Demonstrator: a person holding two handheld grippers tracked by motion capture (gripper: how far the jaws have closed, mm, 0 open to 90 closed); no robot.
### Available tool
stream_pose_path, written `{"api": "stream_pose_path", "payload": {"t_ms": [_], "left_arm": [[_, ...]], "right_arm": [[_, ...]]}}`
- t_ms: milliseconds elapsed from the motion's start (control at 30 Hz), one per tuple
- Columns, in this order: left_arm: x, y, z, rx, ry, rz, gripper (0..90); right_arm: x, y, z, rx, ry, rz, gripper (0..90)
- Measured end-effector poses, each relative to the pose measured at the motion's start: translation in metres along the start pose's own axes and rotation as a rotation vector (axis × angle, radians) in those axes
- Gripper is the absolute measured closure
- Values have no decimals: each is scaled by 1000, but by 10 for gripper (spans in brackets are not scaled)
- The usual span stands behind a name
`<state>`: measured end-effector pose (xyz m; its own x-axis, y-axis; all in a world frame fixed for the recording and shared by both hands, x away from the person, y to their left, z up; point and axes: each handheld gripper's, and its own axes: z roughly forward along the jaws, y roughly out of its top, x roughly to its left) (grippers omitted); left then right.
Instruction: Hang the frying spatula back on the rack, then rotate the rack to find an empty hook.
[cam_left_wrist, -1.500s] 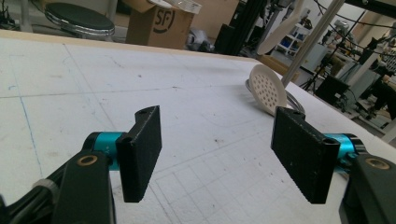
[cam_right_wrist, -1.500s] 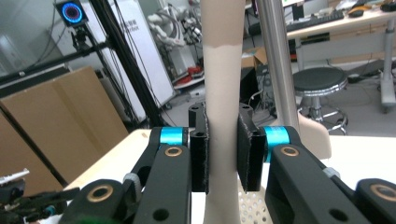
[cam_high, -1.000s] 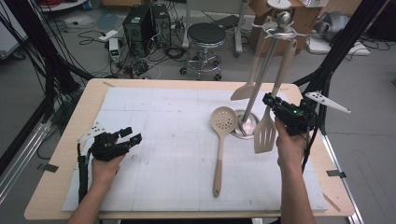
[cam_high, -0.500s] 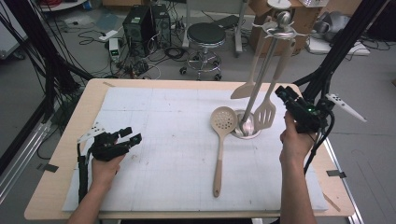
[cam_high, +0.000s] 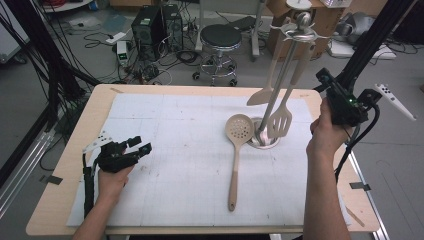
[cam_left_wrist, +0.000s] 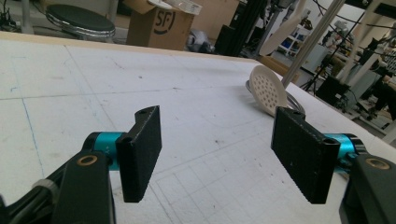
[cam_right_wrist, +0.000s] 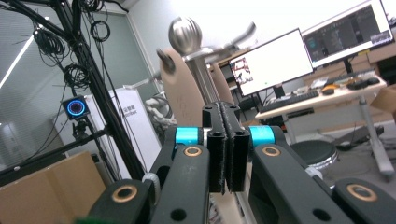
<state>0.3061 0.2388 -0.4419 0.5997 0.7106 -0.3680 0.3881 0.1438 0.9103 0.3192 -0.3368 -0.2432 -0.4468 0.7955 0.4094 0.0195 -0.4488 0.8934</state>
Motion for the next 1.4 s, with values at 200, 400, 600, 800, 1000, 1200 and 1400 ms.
{"api": "stream_pose_path", "payload": {"t_ms": [200, 400, 600, 800, 1000, 1200, 1400], "left_arm": [[1, 0, 0, -1, 0, 3, 339], [0, 0, -1, -3, -3, -2, 339], [1, 0, 0, -5, -2, -5, 339], [1, 0, -1, -6, -3, -6, 339], [1, 0, -1, -5, -2, -3, 339], [1, 0, 0, -7, -1, -5, 340], [1, 0, -1, -5, -2, -2, 340]], "right_arm": [[3, 7, 9, -29, -6, -7, 900], [-1, 12, 19, -45, -12, 9, 900], [-2, 17, 30, -30, -18, 11, 900], [1, 17, 40, -1, -6, 3, 900], [11, 13, 42, 15, 23, -22, 900], [25, 5, 47, 29, 53, -45, 900], [40, -2, 60, 62, 74, -76, 900]]}}
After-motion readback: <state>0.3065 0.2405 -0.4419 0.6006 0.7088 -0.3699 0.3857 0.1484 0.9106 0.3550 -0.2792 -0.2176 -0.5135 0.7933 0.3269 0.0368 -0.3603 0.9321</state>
